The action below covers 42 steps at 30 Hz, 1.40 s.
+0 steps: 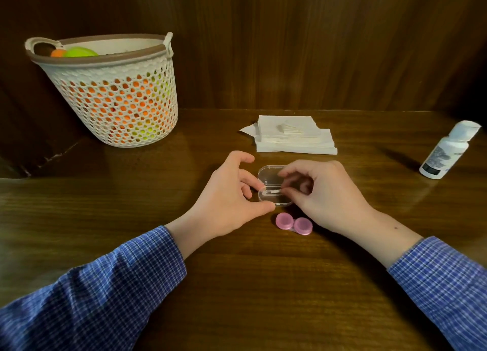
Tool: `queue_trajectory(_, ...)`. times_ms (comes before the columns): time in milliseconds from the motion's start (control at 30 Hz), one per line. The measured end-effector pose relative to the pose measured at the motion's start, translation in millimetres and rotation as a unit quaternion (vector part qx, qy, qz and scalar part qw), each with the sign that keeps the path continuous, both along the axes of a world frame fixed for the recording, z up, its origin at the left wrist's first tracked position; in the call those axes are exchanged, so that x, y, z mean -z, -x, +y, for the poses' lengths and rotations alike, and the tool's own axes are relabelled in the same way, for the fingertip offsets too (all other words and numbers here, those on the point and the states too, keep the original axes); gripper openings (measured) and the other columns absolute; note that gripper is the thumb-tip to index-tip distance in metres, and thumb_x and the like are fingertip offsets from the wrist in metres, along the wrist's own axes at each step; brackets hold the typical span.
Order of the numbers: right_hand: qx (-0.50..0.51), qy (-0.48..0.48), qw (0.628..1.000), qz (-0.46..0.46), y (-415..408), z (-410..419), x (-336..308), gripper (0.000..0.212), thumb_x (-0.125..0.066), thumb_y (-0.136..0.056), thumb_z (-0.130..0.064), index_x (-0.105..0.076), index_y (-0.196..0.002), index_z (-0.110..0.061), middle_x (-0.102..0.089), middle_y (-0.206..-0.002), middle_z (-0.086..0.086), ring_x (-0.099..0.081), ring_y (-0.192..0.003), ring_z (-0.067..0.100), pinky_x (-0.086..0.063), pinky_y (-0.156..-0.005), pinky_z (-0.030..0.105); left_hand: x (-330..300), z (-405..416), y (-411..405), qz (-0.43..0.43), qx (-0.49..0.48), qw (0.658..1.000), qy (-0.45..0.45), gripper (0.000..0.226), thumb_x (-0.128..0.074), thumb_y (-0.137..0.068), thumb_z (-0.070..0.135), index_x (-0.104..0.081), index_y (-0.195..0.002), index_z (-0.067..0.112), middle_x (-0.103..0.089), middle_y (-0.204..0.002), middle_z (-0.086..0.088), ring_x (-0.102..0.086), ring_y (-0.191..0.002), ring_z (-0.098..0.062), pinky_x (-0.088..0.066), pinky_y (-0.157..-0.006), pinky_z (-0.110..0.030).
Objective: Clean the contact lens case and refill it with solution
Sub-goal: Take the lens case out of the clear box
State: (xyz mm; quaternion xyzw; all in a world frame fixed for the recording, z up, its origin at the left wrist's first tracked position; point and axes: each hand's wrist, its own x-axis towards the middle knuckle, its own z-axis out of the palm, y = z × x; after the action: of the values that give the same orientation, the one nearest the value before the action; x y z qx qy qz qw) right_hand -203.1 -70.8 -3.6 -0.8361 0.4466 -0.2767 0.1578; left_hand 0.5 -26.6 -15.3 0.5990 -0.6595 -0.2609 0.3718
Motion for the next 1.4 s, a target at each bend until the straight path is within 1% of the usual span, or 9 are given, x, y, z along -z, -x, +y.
queue_trajectory(167,0.016,0.029,0.999,0.018,-4,1,-1,0.034,-0.079,-0.086,-0.021,-0.073,-0.116,-0.037,-0.077,-0.097,-0.018,-0.067,-0.085,0.0,-0.059,-0.083,0.029,-1,1,1,-0.007,-0.005,1.0,-0.001,0.091,-0.093,-0.07,0.037,-0.039,-0.143,0.032,-0.072,-0.098,0.018,-0.065,-0.086,0.004,-0.054,-0.069,-0.012)
queue_trajectory(433,0.024,0.027,0.999,0.035,-6,1,-5,0.034,-0.08,-0.086,-0.027,-0.074,-0.117,-0.038,-0.078,-0.099,-0.017,-0.066,-0.083,-0.001,-0.059,-0.083,0.028,-3,2,3,-0.012,-0.009,1.0,-0.002,0.089,-0.093,-0.07,0.036,-0.041,-0.142,0.031,-0.072,-0.097,0.017,-0.065,-0.086,0.003,-0.053,-0.068,-0.011)
queue_trajectory(733,0.009,-0.005,1.0,0.015,0,4,-5,0.029,-0.077,-0.088,-0.021,-0.076,-0.112,-0.035,-0.077,-0.1,-0.014,-0.068,-0.085,0.001,-0.061,-0.081,0.029,-2,1,2,-0.014,-0.002,1.0,0.0,0.088,-0.092,-0.071,0.037,-0.04,-0.142,0.032,-0.072,-0.098,0.017,-0.065,-0.084,0.003,-0.054,-0.069,-0.014)
queue_trajectory(867,0.033,0.038,0.994,-0.097,4,7,-6,0.022,-0.074,-0.088,-0.023,-0.076,-0.108,-0.035,-0.07,-0.093,-0.026,-0.068,-0.082,-0.003,-0.059,-0.07,0.015,-3,3,2,-0.025,0.016,1.0,0.008,0.08,-0.09,-0.075,0.035,-0.042,-0.14,0.035,-0.07,-0.1,0.017,-0.064,-0.088,0.003,-0.053,-0.068,-0.011)
queue_trajectory(967,0.047,0.026,0.98,-0.194,11,4,-9,0.015,-0.07,-0.09,-0.032,-0.072,-0.103,-0.038,-0.067,-0.095,-0.026,-0.066,-0.084,-0.002,-0.054,-0.061,0.013,-5,5,1,-0.044,0.028,0.999,0.016,0.057,-0.086,-0.08,0.034,-0.053,-0.126,0.04,-0.069,-0.1,0.019,-0.063,-0.091,0.006,-0.051,-0.066,-0.008)
queue_trajectory(1067,-0.014,-0.019,0.993,-0.114,15,-3,-6,0.011,-0.069,-0.088,-0.038,-0.076,-0.096,-0.036,-0.068,-0.099,-0.022,-0.063,-0.094,-0.004,-0.05,-0.075,0.014,-5,7,2,-0.06,0.032,0.997,0.032,0.036,-0.084,-0.082,0.032,-0.06,-0.11,0.039,-0.065,-0.097,0.022,-0.06,-0.092,0.007,-0.048,-0.065,-0.005)
queue_trajectory(1167,-0.07,-0.05,0.995,-0.058,16,-5,-3,0.011,-0.072,-0.087,-0.035,-0.079,-0.094,-0.031,-0.068,-0.104,-0.02,-0.062,-0.1,-0.003,-0.054,-0.087,0.022,-5,8,3,-0.081,0.032,0.995,0.041,0.028,-0.081,-0.084,0.034,-0.064,-0.105,0.041,-0.063,-0.093,0.025,-0.059,-0.091,0.006,-0.047,-0.062,-0.009)
queue_trajectory(1267,-0.092,-0.045,0.994,-0.033,16,-6,0,0.009,-0.075,-0.087,-0.031,-0.08,-0.094,-0.031,-0.069,-0.106,-0.021,-0.063,-0.101,-0.003,-0.055,-0.09,0.024,-5,7,1,-0.094,0.05,0.993,0.052,0.023,-0.079,-0.086,0.033,-0.07,-0.106,0.038,-0.065,-0.093,0.022,-0.06,-0.088,-0.001,-0.047,-0.066,-0.014)
queue_trajectory(1400,-0.091,-0.045,0.994,-0.03,17,-8,1,0.008,-0.077,-0.086,-0.029,-0.08,-0.092,-0.034,-0.068,-0.107,-0.024,-0.061,-0.104,-0.007,-0.053,-0.088,0.017,-3,6,1,-0.092,0.054,0.993,0.052,0.021,-0.075,-0.09,0.028,-0.072,-0.108,0.038,-0.065,-0.092,0.018,-0.061,-0.085,-0.002,-0.049,-0.063,-0.013)
